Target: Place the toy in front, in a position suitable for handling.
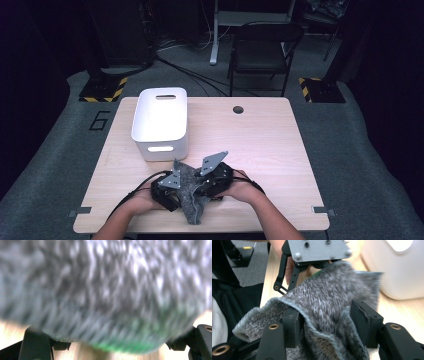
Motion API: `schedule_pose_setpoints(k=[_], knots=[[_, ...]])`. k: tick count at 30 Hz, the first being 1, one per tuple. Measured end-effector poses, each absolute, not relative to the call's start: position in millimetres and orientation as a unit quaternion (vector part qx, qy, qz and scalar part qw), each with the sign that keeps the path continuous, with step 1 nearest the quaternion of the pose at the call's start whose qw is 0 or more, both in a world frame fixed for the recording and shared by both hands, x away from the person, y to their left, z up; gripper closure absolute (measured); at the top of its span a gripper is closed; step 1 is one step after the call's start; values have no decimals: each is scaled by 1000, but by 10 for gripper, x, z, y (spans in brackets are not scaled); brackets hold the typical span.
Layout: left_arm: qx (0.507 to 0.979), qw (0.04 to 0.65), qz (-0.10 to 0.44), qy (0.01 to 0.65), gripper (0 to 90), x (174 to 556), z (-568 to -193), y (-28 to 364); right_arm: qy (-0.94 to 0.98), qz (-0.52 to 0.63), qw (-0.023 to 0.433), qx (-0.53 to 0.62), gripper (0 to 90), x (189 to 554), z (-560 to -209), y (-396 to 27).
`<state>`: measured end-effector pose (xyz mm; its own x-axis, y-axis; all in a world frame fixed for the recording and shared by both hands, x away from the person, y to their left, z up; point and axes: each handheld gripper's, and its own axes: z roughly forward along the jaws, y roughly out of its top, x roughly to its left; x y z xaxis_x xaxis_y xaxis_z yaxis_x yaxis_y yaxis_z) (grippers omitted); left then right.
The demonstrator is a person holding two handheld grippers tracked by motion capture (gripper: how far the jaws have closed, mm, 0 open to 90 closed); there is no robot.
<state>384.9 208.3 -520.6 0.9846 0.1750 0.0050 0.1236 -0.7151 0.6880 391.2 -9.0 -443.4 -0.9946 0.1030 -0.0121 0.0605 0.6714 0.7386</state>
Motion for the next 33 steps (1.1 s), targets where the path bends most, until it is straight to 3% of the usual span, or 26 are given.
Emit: schedule_pose_setpoints(k=[9, 13, 15, 19, 29, 33], knots=[[926, 368, 37, 80, 243, 3852, -5206, 2083, 939, 341, 18, 42, 451, 4007, -4685, 224], [925, 370, 36, 82, 243, 3848, -5209, 2080, 948, 314, 41, 20, 560, 3980, -4765, 247], [925, 370, 35, 82, 243, 3848, -5209, 2081, 948, 314, 52, 6, 697, 3964, -4746, 195], [925, 370, 34, 82, 243, 3846, -5209, 2082, 949, 306, 77, -1, 773, 3938, -4684, -5], [925, 370, 34, 83, 244, 3847, -5208, 2081, 944, 305, 107, 73, 788, 4069, -4535, -634], [925, 370, 34, 82, 243, 3851, -5209, 2082, 928, 354, 92, 67, 786, 3986, -4492, -545]])
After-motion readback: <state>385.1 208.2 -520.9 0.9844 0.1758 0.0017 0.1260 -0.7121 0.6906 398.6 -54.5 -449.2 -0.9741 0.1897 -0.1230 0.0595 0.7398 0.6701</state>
